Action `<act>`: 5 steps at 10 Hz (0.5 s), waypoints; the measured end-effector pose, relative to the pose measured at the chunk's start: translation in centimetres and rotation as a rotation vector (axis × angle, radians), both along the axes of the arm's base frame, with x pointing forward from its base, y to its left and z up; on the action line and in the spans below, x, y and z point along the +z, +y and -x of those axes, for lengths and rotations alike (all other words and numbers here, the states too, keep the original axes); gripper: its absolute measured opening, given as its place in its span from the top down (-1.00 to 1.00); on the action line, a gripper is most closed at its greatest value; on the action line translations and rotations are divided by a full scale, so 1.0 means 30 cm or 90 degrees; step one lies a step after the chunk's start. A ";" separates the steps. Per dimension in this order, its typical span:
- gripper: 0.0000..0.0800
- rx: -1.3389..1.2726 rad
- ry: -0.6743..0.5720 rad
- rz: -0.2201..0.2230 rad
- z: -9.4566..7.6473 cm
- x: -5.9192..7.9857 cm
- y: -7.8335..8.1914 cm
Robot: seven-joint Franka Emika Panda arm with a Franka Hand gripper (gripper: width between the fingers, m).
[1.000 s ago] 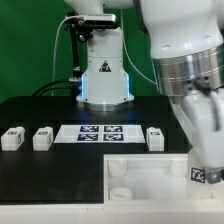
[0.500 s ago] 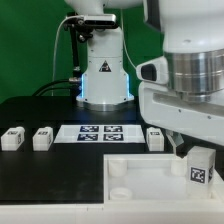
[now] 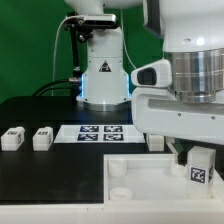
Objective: Assemble one leg
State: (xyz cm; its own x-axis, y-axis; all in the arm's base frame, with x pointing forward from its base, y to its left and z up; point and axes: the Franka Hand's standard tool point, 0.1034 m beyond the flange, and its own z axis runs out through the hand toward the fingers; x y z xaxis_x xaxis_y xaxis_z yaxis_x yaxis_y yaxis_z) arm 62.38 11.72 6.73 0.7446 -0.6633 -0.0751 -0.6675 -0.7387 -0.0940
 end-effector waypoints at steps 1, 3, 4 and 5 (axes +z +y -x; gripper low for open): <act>-0.01 -0.077 0.010 -0.007 0.001 0.000 0.007; 0.26 -0.195 0.026 -0.014 0.002 0.000 0.012; 0.26 -0.280 0.037 -0.023 -0.002 -0.001 0.010; 0.26 -0.369 0.051 -0.036 -0.010 -0.002 0.003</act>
Offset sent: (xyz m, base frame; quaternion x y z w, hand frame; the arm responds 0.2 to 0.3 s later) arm 0.0000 0.0000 0.0000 0.0000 0.0000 0.1790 0.9838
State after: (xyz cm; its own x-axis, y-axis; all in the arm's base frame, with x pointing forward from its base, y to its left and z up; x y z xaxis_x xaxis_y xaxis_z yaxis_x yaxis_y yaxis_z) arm 62.69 11.79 6.66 0.2519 -0.9538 -0.1635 -0.9677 -0.2460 -0.0555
